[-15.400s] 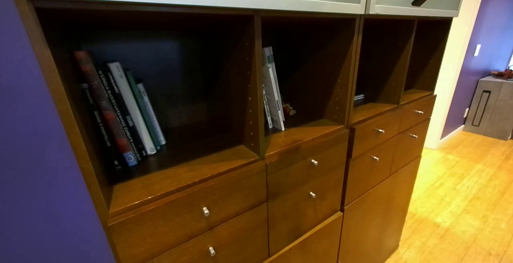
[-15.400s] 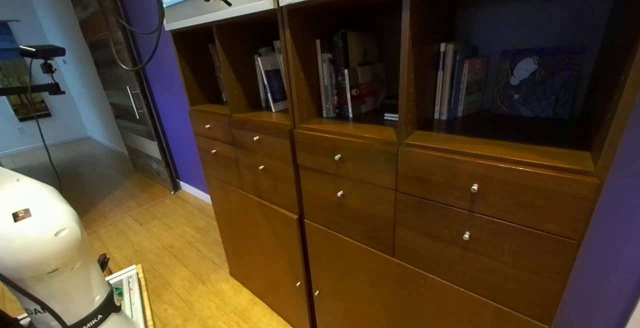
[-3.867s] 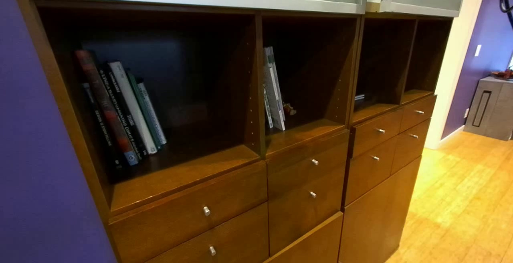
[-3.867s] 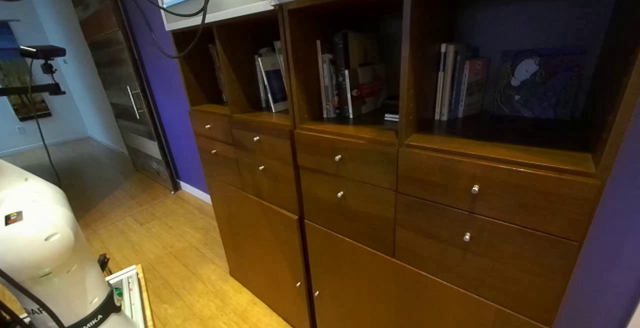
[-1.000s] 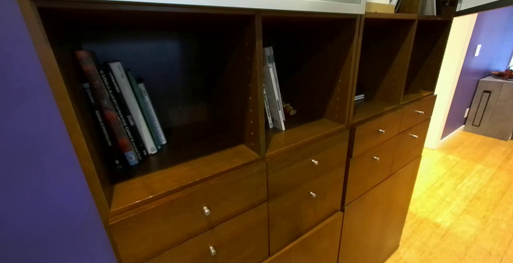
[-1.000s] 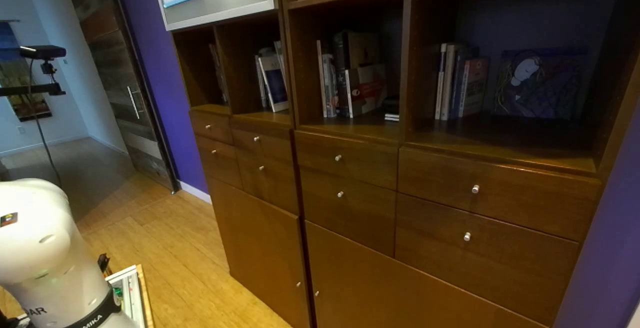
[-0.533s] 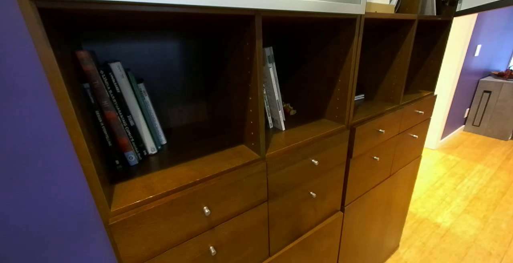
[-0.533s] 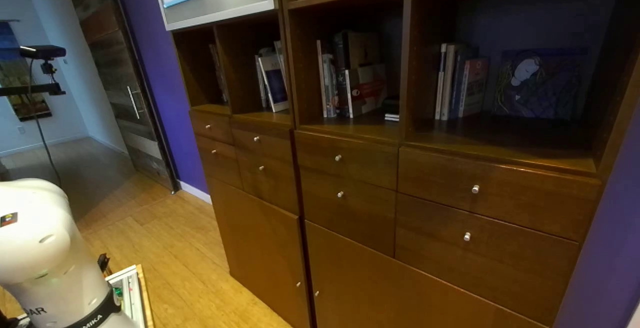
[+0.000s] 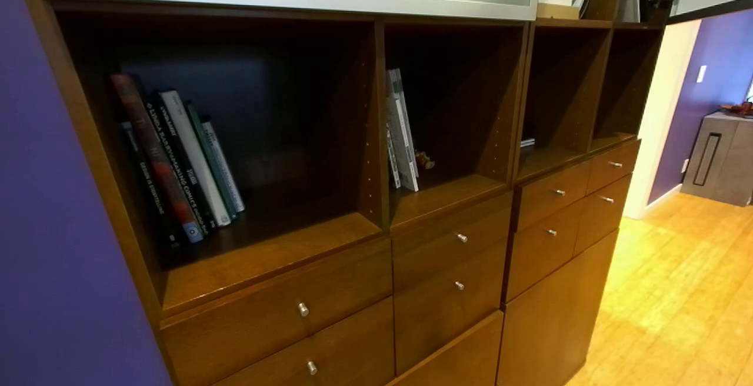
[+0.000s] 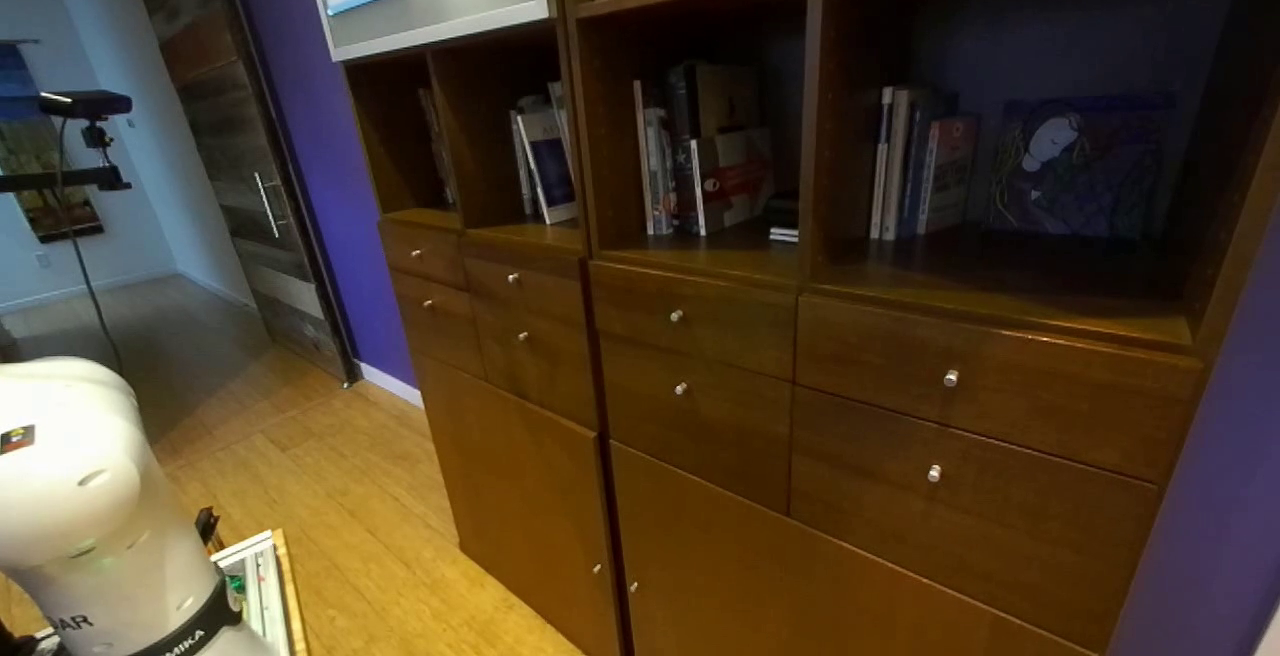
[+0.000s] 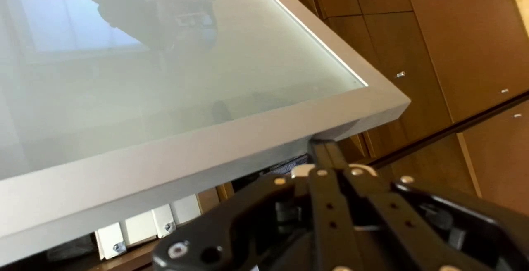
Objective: Open the top right cupboard door
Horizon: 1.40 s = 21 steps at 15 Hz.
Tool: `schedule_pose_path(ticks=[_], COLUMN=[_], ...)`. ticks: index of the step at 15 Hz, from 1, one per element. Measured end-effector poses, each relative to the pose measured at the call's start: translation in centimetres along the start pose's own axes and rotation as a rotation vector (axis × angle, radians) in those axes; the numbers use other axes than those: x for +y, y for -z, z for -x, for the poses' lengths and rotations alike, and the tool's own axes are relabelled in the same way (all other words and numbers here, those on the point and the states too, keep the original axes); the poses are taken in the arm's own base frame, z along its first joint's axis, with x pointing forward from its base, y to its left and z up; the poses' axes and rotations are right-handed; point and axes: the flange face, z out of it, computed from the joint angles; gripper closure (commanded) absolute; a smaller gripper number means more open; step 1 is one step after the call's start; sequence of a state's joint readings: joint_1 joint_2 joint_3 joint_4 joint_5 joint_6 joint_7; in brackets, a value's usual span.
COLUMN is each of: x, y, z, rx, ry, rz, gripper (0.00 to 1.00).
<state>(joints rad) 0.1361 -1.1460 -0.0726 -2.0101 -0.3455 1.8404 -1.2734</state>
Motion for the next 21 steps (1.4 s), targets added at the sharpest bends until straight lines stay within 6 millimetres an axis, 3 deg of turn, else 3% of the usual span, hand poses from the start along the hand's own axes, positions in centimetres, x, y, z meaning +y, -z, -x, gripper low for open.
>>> schedule_pose_path(ticks=[6,11,17,21], x=[-0.8,-1.7,-2.5,-2.3], y=[1.3,2.8,4.5,4.0], z=[1.7,4.4,9.9,14.3], rx=[-0.071,-0.170,-0.409,-0.649], ry=[-0.007,-0.038,-0.110,-0.140], rz=[0.007,0.010,0.007,0.001], gripper=[1.00,1.00,1.00,1.00])
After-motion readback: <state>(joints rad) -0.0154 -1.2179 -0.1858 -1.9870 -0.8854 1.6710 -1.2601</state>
